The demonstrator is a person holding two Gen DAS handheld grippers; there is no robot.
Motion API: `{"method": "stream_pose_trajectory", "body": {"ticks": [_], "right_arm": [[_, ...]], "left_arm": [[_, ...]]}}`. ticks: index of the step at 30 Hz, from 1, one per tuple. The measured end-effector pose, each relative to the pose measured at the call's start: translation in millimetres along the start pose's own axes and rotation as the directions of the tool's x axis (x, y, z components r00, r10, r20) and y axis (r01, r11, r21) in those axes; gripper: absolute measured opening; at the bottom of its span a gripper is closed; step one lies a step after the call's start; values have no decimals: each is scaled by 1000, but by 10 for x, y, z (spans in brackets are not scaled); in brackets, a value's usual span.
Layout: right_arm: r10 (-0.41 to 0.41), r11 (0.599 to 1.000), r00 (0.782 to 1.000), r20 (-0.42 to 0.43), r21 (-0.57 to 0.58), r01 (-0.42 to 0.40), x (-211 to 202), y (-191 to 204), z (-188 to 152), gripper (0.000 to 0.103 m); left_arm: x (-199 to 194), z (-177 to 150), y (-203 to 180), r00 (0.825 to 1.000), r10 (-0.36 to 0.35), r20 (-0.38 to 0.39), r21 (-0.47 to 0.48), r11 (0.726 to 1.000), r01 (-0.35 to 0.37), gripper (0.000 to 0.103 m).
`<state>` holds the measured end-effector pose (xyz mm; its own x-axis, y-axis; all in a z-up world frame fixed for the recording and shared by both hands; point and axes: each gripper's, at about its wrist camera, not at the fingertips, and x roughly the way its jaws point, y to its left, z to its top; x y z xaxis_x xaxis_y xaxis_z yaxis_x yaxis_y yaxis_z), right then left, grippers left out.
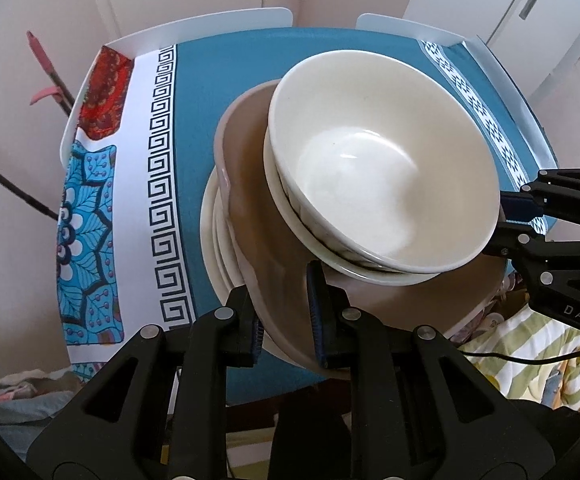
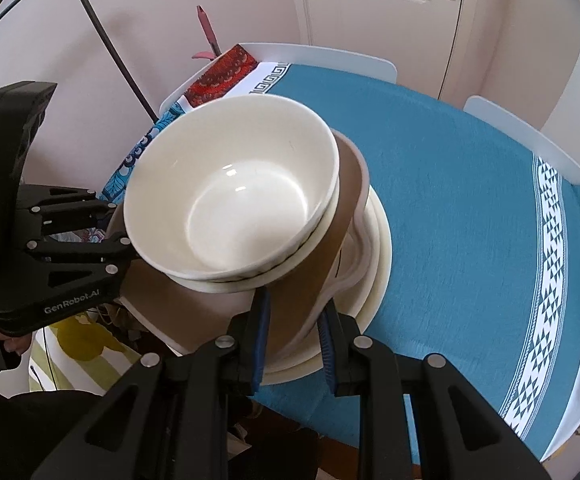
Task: Organize plates and bowls
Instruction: 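Lift the basket with both grippers and lower it onto the plate stack, then open both grippers and pull them back from the basket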
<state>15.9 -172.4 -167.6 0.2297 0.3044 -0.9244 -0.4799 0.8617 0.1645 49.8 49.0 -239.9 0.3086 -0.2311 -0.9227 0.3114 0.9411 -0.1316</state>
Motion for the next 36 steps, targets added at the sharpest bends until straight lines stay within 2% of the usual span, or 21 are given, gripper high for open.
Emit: {"method": "stream_pose_trajectory", "body": {"ticks": [5,9,13,14,16,17,18,23,28,34,36], "right_arm": [[11,1000,1000,-5,23,-11,14,-32,2,21],[13,999,1000,-23,40,-12,45,-44,26,25],[19,999,999,-38,41,-18,49,3,27,46],[19,999,999,-37,40,-17,38,16,30,47],[18,999,999,-42,44,-16,23,31,40,47],[19,999,999,-43,50,-17,16,33,47,47],[18,998,999,-46,55,-16,9,39,46,47],[3,998,999,-55,67,1,-37,67,28,47],[-11,994,1000,-28,110,14,-178,74,-6,47],[-19,990,999,27,141,16,-416,188,-99,47],[-29,989,998,54,146,21,-549,222,-118,47]], "left_arm": [[7,10,-2,1000,1,-8,1,1000,-1,16],[8,29,-28,999,-7,-34,18,1000,8,22],[-32,38,-64,999,-15,-49,40,999,17,29],[-51,42,-81,999,-13,-51,54,998,16,33],[-97,46,-98,999,7,-44,73,997,-4,48],[-118,46,-99,999,11,-37,76,997,-9,68],[-148,46,-95,1000,13,-25,74,997,-11,80],[-253,35,-49,1000,3,-18,74,997,-1,81],[-370,-12,-52,1000,1,-14,91,996,0,81],[-662,-110,-78,999,14,38,84,996,-17,81],[-847,-160,-81,996,17,82,57,998,-21,81]]}}
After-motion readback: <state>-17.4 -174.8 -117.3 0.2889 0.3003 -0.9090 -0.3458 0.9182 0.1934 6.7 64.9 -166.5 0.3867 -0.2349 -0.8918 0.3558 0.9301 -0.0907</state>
